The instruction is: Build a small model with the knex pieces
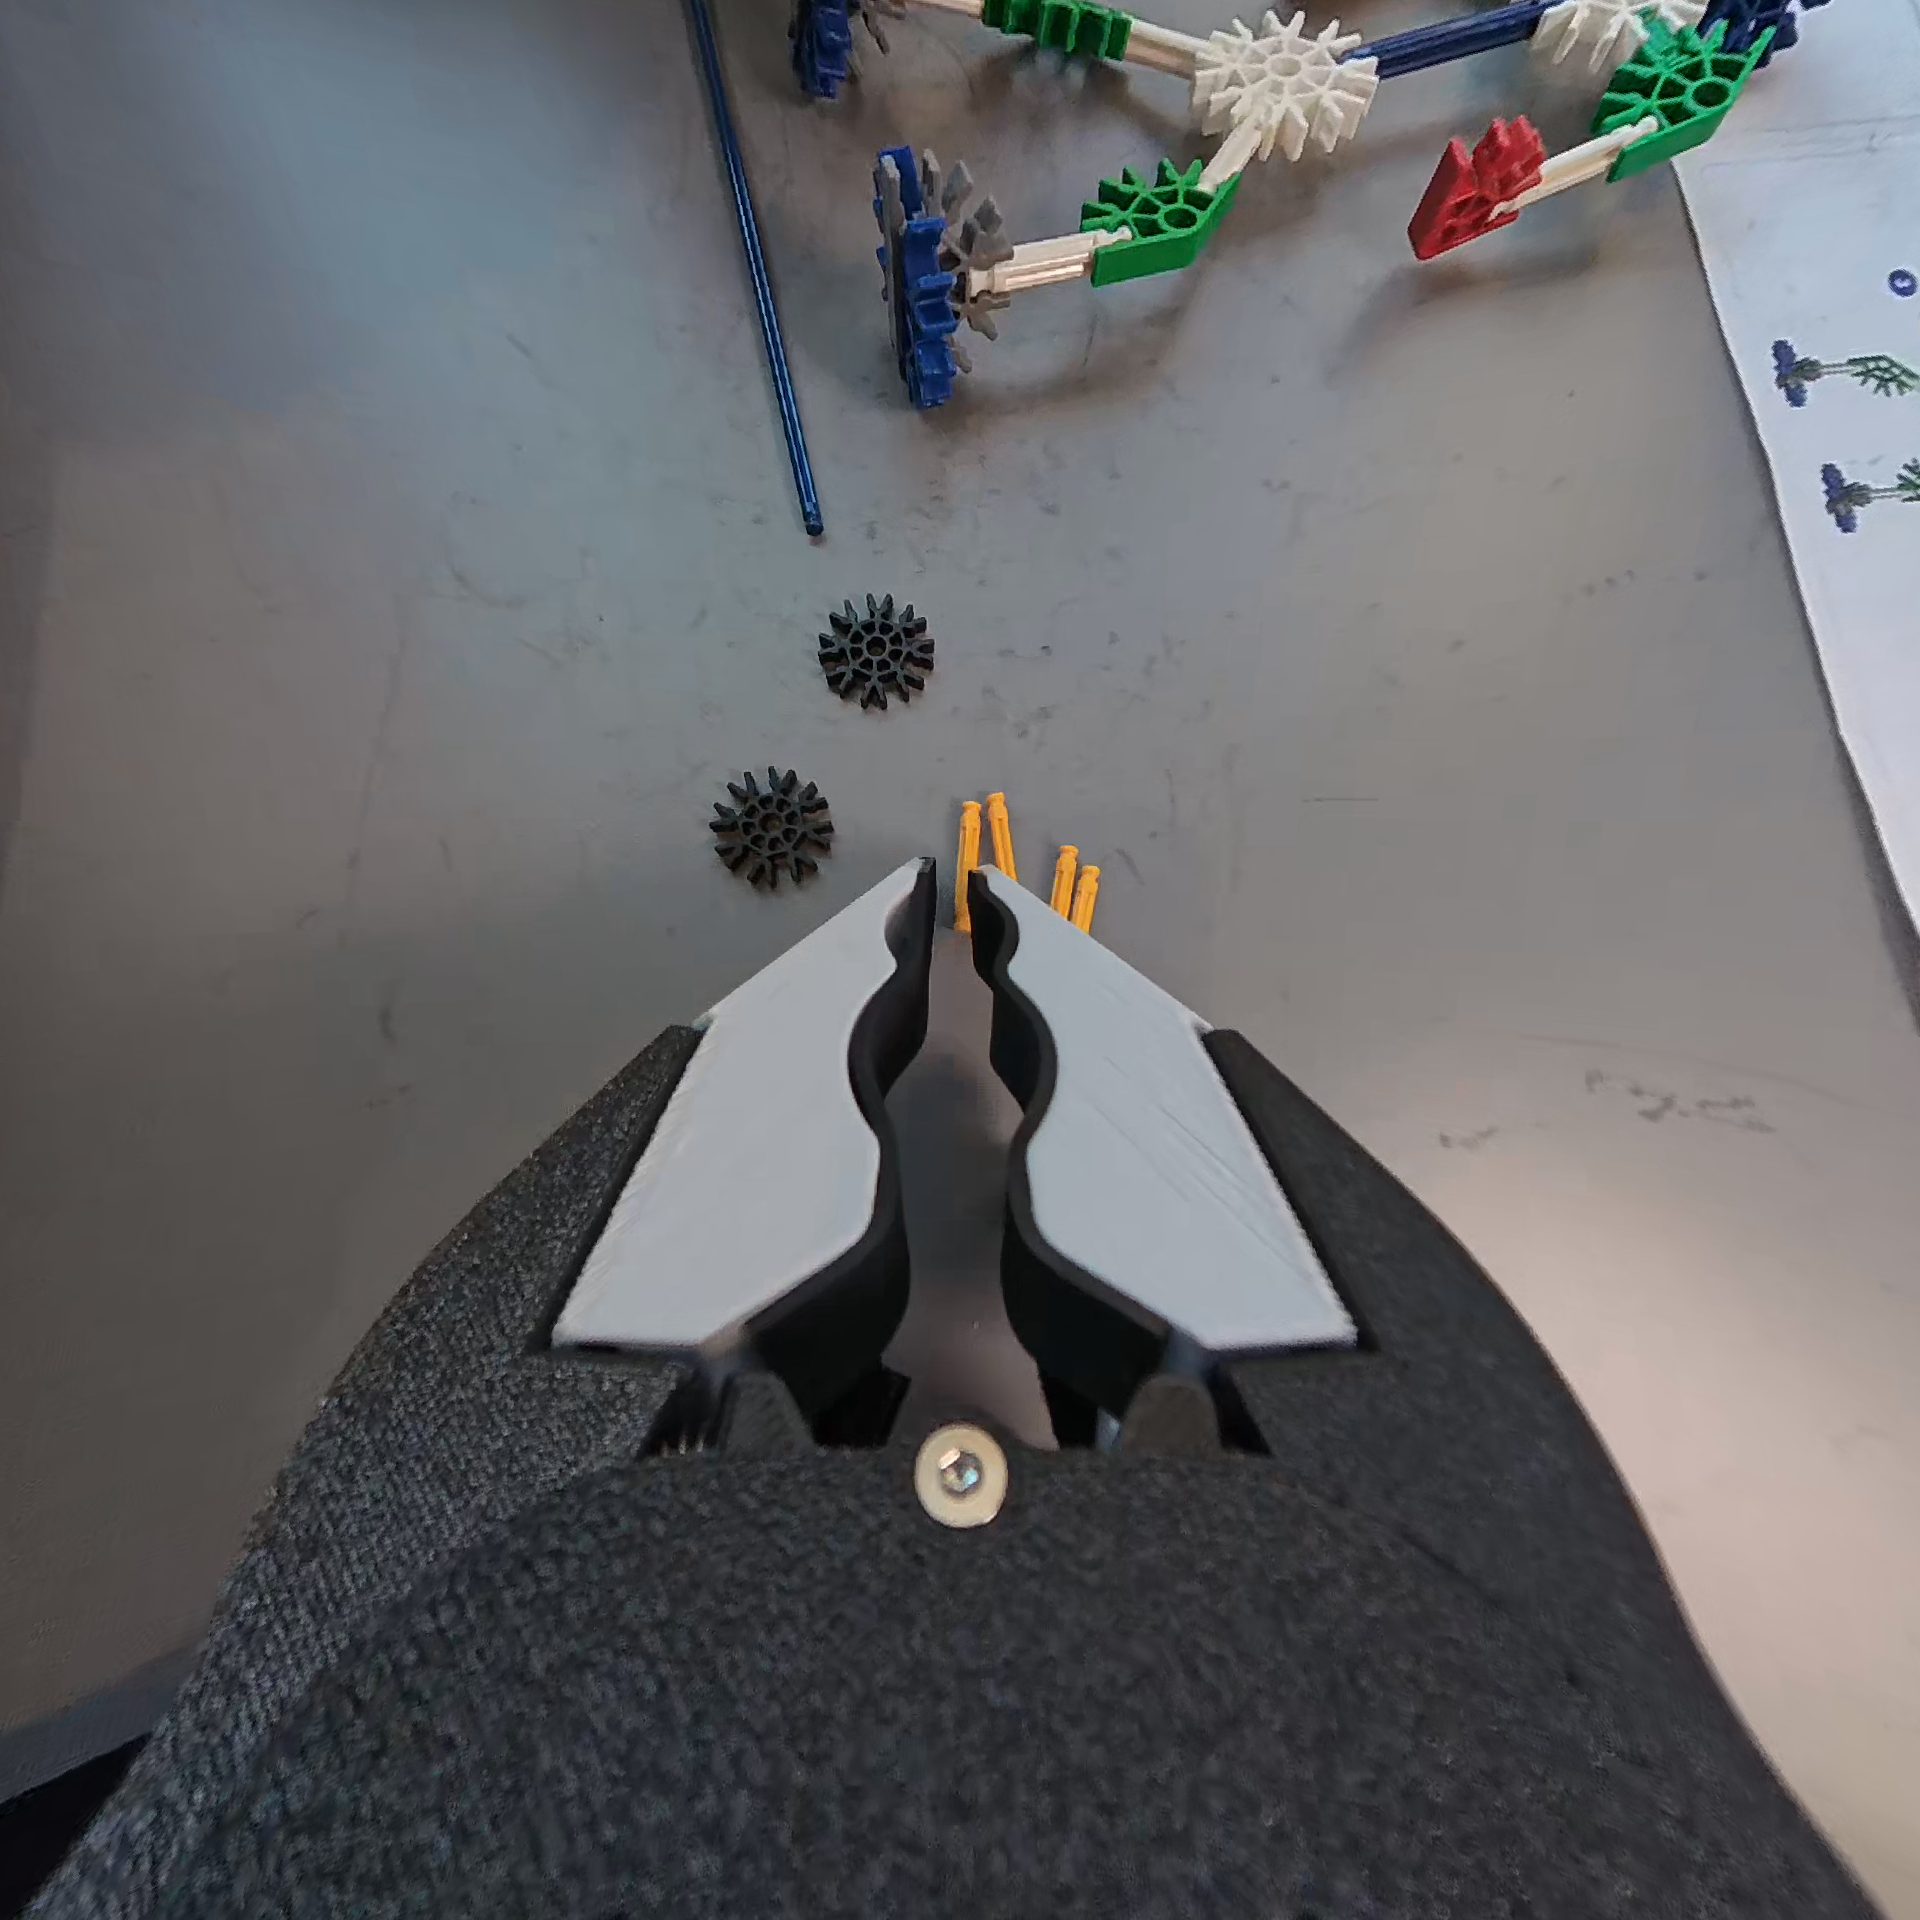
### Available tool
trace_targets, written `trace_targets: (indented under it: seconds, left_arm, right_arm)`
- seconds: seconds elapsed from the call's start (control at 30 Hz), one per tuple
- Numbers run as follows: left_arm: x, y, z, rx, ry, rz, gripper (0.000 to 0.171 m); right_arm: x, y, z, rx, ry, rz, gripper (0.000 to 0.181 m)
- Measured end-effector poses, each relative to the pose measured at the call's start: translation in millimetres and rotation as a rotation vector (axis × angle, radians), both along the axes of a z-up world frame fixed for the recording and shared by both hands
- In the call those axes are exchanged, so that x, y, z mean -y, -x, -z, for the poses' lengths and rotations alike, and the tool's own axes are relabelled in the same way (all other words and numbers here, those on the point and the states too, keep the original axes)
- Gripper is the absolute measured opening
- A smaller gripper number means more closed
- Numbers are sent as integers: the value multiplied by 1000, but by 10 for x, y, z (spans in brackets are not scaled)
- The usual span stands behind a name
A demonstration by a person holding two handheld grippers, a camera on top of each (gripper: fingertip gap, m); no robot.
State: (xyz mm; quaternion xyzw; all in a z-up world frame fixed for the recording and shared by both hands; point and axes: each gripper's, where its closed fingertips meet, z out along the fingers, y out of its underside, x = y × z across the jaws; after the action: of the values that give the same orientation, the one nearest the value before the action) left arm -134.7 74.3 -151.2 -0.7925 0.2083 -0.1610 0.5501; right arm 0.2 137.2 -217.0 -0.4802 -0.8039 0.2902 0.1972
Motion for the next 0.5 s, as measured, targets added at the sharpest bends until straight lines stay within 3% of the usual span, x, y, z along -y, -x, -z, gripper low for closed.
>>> trace_targets:
  seconds: [0.5]
  left_arm:
    - [18, -72, 83, -73, 10, 23, 63]
  right_arm:
    - [67, 11, 7, 3, -23, -23, 1]
